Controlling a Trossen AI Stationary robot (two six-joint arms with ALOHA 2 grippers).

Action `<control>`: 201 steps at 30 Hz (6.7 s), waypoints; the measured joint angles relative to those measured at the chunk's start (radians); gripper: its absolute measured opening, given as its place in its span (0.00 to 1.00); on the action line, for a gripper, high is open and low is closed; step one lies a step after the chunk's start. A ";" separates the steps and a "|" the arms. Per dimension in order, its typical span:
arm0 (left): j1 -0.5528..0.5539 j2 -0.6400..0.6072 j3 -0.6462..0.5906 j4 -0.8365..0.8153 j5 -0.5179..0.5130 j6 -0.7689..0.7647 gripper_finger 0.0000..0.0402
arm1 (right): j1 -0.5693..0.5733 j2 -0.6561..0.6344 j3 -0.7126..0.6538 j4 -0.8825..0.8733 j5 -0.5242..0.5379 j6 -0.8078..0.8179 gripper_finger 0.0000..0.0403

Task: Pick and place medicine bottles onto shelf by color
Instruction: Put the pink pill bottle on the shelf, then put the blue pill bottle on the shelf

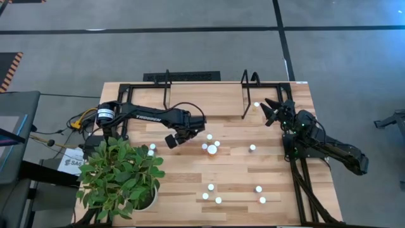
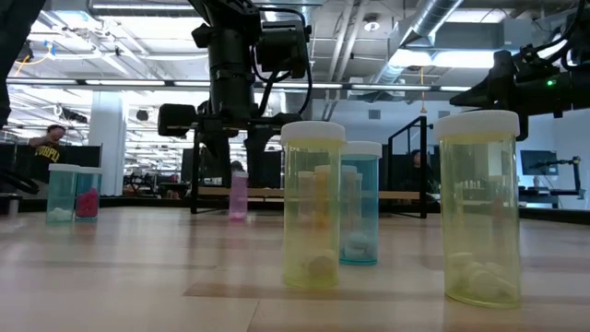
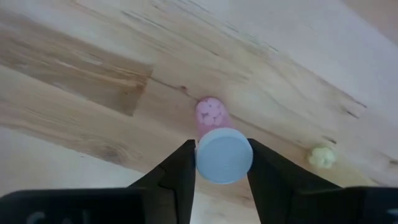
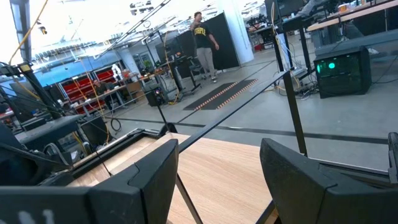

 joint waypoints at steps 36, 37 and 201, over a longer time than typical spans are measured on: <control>0.360 0.065 0.374 -0.331 -0.058 0.730 0.28 | 0.000 0.001 0.000 0.001 0.000 0.000 0.62; 0.363 0.087 0.402 -0.360 -0.071 0.761 0.28 | 0.000 0.002 0.000 0.001 0.000 0.000 0.62; 0.420 0.384 0.761 -0.448 0.293 0.681 0.82 | 0.001 0.017 0.000 0.000 0.000 0.000 0.62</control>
